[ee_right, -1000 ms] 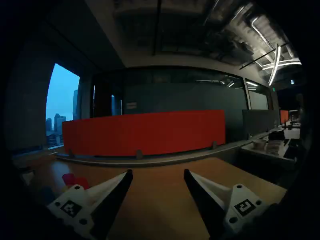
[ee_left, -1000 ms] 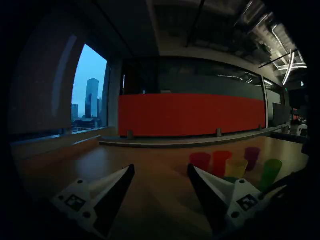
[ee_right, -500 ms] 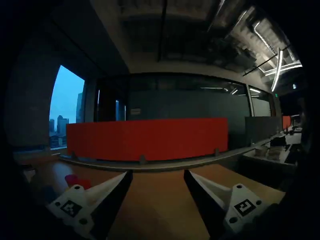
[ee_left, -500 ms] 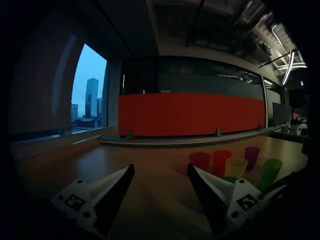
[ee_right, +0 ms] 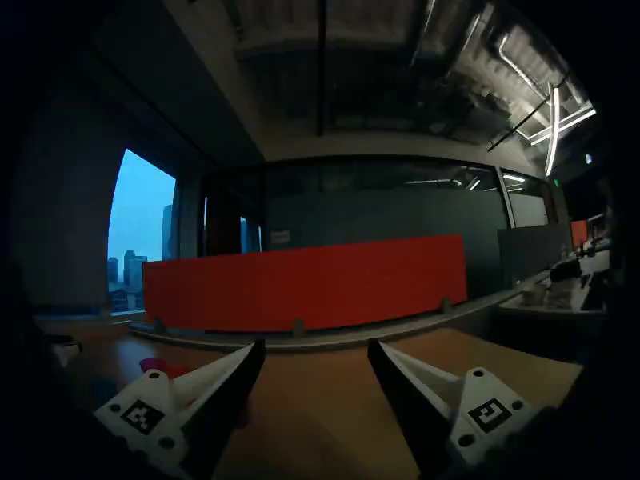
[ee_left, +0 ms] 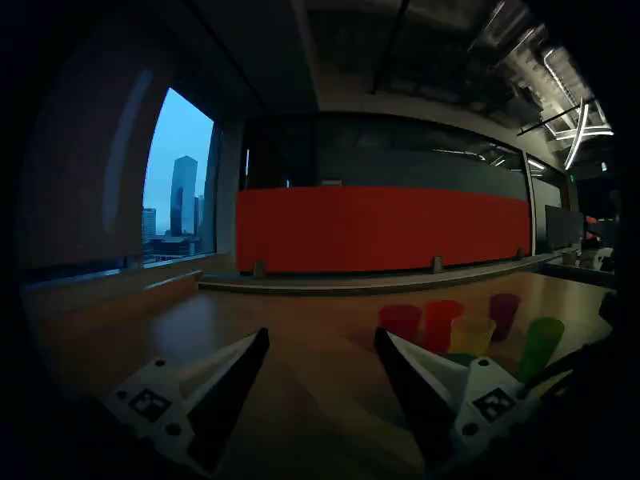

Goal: Pour water

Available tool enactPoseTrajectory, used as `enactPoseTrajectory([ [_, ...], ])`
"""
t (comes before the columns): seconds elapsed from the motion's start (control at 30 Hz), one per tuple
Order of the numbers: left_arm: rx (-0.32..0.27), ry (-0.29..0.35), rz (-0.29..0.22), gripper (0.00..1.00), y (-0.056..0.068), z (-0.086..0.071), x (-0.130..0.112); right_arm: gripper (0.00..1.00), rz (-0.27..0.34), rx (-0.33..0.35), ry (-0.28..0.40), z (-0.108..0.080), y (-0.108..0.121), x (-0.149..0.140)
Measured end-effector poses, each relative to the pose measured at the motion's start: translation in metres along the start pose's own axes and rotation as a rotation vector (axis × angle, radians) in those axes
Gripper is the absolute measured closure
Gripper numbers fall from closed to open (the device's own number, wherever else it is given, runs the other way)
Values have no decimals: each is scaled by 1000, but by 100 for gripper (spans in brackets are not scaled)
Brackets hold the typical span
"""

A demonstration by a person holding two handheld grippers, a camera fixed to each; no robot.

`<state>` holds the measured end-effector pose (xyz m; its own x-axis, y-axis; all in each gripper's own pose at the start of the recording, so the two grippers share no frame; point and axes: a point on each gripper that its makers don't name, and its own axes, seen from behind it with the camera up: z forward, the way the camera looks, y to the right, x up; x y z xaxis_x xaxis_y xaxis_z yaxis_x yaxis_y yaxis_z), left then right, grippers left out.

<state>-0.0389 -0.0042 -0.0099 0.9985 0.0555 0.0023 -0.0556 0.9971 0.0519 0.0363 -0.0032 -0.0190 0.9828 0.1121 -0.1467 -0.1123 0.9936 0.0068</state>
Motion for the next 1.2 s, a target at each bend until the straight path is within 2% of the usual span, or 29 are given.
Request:
enactPoseTrajectory([
  [0.3, 0, 0, 0, 2, -1, 0, 0, 1, -55, 0, -45, 2, 0, -39],
  [0.5, 0, 0, 0, 2, 0, -1, 0, 1, -64, -7, -45, 4, 4, -46],
  [0.7, 0, 0, 0, 2, -1, 0, 0, 1, -59, -15, -75, 6, 10, -61],
  [1.2, 1, 0, 0, 2, -1, 0, 0, 1, -73, -27, -99, 7, 13, -71],
])
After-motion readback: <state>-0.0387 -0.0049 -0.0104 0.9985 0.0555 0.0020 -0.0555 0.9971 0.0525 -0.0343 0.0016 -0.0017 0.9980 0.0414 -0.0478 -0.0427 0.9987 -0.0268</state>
